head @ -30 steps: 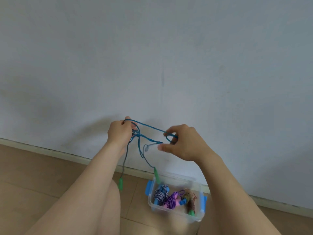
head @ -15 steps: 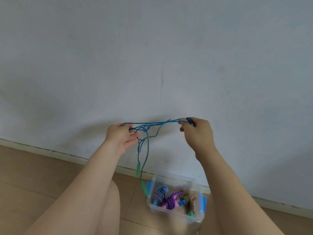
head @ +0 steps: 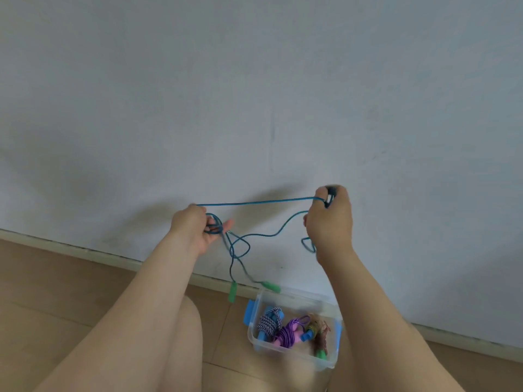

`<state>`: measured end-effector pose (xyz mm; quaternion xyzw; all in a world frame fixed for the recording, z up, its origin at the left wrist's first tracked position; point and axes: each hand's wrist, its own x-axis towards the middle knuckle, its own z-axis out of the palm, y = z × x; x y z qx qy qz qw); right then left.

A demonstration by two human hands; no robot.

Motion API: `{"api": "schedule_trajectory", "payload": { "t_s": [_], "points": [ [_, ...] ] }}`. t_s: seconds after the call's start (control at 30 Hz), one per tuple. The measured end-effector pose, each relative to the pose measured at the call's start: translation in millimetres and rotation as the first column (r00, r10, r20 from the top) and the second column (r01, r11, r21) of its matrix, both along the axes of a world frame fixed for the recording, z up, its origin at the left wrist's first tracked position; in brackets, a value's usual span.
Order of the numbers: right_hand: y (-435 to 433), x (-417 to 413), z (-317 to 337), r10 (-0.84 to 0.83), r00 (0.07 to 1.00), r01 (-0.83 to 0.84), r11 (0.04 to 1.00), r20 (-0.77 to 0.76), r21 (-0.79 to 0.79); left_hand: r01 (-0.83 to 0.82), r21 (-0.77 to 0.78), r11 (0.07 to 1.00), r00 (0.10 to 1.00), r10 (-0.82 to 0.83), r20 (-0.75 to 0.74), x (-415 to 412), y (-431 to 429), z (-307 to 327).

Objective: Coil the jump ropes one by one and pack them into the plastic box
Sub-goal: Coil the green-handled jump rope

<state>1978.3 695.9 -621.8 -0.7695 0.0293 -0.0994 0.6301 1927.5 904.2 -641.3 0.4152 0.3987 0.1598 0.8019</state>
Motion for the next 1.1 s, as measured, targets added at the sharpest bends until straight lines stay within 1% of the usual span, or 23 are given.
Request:
{"api": "schedule_trajectory", "payload": {
  "t_s": [0.03,0.07,0.1,0.17,0.23,0.33,0.43,0.5,0.6,0.63,0.7,0.77,0.8,0.83,0.87,0.9,0.93,0.97,1.03,1.1],
  "points": [
    [-4.8,3.4,-0.1,-0.006,0.993,0.019,0.994,0.115,-0.111,0.013,0.054,0.998,0.999,-0.011,-0.034,-0.9,6.1,-0.2],
    [-9.6,5.8,0.3,0.006,0.983,0.025,0.986,0.184,-0.166,0.049,0.129,0.99,0.996,-0.039,-0.082,-1.6,11.5,-1.2],
    [-13.8,7.7,0.5,0.026,0.978,0.013,0.983,0.208,-0.184,0.099,0.216,0.971,0.988,-0.07,-0.139,-1.6,15.2,-3.5],
    [-20.2,9.7,0.8,0.093,0.983,-0.059,0.976,0.16,-0.208,0.179,0.359,0.916,0.973,-0.11,-0.205,-1.1,17.9,-8.6],
    [-22.8,9.2,-0.8,0.178,0.981,-0.152,0.954,0.082,-0.257,0.211,0.425,0.88,0.972,-0.141,-0.19,-1.3,17.0,-10.9],
    [-21.0,7.3,0.4,0.259,0.965,-0.258,0.93,-0.03,-0.261,0.319,0.415,0.852,0.944,-0.245,-0.221,-3.8,12.3,-6.1],
    [-17.3,2.5,1.5,0.333,0.941,-0.331,0.864,-0.062,-0.38,0.429,0.413,0.803,0.897,-0.324,-0.302,-6.5,5.4,0.6],
    [-15.2,-0.4,2.7,0.339,0.939,-0.327,0.812,-0.066,-0.484,0.448,0.425,0.787,0.89,-0.345,-0.299,-8.1,1.0,4.7],
    [-12.8,-2.4,0.5,0.344,0.937,-0.317,0.747,-0.069,-0.585,0.482,0.459,0.746,0.876,-0.404,-0.262,-11.5,-5.4,12.5],
    [-12.2,-2.9,-0.4,0.349,0.935,-0.313,0.73,-0.063,-0.608,0.513,0.466,0.72,0.858,-0.446,-0.256,-12.6,-7.0,14.7],
    [-11.6,-3.5,-1.0,0.372,0.927,-0.316,0.708,-0.047,-0.632,0.606,0.461,0.648,0.79,-0.558,-0.255,-14.7,-10.9,19.1],
    [-7.8,-7.3,0.4,0.431,0.9,-0.377,0.708,-0.058,-0.597,0.706,0.438,0.557,0.693,-0.67,-0.264,-17.1,-15.1,22.3],
    [-5.5,-10.9,2.0,0.485,0.871,-0.45,0.715,-0.085,-0.534,0.745,0.43,0.51,0.645,-0.715,-0.269,-18.3,-16.8,22.9],
    [-3.3,-13.3,2.3,0.564,0.817,-0.552,0.701,-0.122,-0.451,0.775,0.426,0.467,0.602,-0.751,-0.271,-19.3,-18.4,23.4],
    [-0.9,-15.1,1.5,0.649,0.745,-0.653,0.666,-0.152,-0.361,0.796,0.421,0.436,0.567,-0.781,-0.263,-20.4,-19.6,23.4],
    [0.5,-15.7,-0.3,0.703,0.69,-0.714,0.619,-0.175,-0.328,0.809,0.415,0.416,0.54,-0.804,-0.247,-21.1,-20.2,23.0],
    [1.4,-16.4,-0.9,0.732,0.659,-0.737,0.58,-0.174,-0.348,0.814,0.413,0.408,0.526,-0.819,-0.229,-21.9,-19.9,22.7],
    [1.4,-16.1,-1.0,0.733,0.662,-0.718,0.558,-0.159,-0.417,0.809,0.423,0.409,0.53,-0.819,-0.22,-22.3,-19.2,22.1],
    [-0.5,-12.9,-0.2,0.686,0.721,-0.606,0.559,-0.094,-0.566,0.772,0.471,0.427,0.577,-0.781,-0.237,-21.8,-16.1,19.9],
    [-3.7,-10.2,0.4,0.622,0.783,-0.497,0.61,-0.017,-0.617,0.713,0.516,0.475,0.657,-0.711,-0.253,-20.2,-12.8,16.4]
  ]
}}
